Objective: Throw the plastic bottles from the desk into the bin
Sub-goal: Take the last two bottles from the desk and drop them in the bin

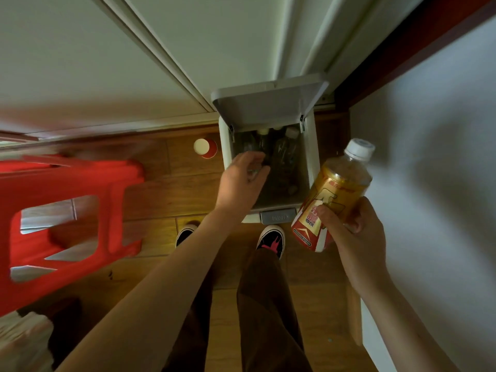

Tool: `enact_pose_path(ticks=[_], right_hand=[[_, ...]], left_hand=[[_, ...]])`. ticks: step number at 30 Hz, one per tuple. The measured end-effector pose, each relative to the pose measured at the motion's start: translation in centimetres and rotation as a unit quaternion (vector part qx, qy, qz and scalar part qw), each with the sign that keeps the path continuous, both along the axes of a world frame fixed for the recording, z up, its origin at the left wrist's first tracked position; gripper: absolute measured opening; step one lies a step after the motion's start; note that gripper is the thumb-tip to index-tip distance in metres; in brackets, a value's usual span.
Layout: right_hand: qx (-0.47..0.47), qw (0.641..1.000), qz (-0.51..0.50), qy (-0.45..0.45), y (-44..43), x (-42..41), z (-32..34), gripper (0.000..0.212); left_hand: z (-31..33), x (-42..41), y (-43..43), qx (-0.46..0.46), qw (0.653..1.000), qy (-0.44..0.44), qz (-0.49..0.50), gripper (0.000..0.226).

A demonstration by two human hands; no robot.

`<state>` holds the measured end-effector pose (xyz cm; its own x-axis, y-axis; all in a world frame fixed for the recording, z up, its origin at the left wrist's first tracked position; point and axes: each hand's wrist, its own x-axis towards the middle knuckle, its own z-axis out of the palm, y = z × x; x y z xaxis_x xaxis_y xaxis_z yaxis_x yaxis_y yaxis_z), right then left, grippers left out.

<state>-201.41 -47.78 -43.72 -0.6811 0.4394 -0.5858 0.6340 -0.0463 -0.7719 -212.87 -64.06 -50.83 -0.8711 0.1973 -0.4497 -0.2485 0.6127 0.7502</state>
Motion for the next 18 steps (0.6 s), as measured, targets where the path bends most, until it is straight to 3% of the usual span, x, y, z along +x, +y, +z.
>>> enact_pose_path(ticks=[4, 9, 13, 18], right_hand=[[-0.041, 0.998, 0.045, -0.031, -1.4, -1.9, -1.0, 0.038], [-0.028, 0.994, 0.068, -0.084, -2.6, -4.5, -3.9, 0.032], [-0.072, 0.981, 0.089, -0.156, -3.2, -6.5, -5.7, 0.025], [-0.101, 0.966, 0.084, -0.220, -3.2, -8.4, -7.3, 0.052]], left_hand=[[-0.6, -0.3, -3.7, -0.039, 0.994, 0.086, 0.061, 0.030], [-3.3, 0.0, -4.9, -0.020, 0.993, -0.048, 0.104, 0.048], [-4.4, 0.3, -4.5, 0.016, 0.991, -0.079, 0.110, 0.044], [-4.7, 0.6, -4.3, 0.017, 0.989, -0.080, 0.122, 0.035]])
